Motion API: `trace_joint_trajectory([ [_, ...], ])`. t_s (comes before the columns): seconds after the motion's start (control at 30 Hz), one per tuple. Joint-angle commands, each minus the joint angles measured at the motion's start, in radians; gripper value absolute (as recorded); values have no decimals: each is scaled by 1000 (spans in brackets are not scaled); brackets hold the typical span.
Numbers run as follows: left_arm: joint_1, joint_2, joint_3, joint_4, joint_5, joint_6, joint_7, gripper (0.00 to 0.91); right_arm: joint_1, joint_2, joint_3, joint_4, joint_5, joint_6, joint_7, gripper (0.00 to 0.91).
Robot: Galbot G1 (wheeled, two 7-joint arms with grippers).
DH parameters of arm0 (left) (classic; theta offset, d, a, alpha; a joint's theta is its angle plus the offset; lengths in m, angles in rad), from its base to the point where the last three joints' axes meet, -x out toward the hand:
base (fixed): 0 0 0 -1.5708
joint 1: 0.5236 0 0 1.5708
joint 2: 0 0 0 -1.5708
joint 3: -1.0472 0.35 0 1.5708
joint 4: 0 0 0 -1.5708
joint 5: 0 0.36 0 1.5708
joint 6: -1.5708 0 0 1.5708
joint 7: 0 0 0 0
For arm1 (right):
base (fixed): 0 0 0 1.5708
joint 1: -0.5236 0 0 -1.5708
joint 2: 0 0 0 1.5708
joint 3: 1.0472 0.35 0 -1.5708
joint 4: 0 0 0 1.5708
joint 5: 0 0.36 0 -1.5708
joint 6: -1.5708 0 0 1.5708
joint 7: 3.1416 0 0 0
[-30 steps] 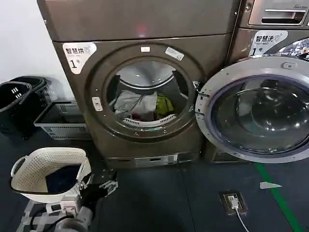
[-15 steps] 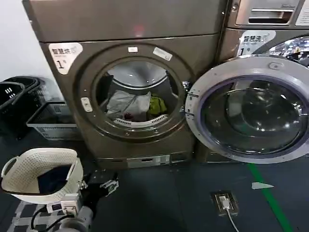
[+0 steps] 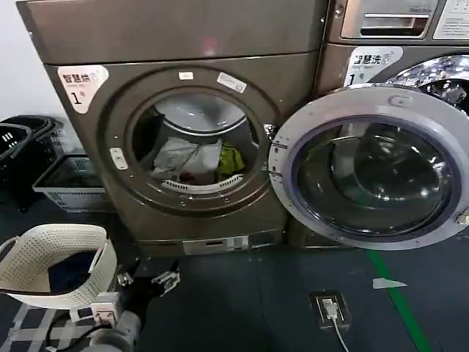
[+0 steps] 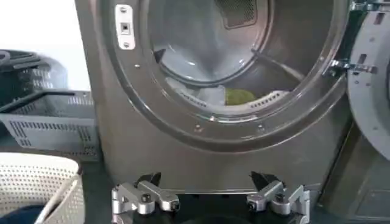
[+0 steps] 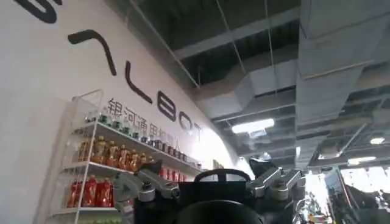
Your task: Grasp the clothes from the dryer.
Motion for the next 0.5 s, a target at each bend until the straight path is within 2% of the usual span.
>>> trace_joint_trajectory([
  [0.03,2,2,0,-4,0,0,1,907,-3,2,1,-1,3,8,-4,907],
  [0.23,3,5,1,-9,1,-1,2,907,-13,8,-2,-6,19,74,-28,907],
  [0.5,9,6,4,-22,4,0,6,907,-11,10,3,-5,47,63,-13,907],
])
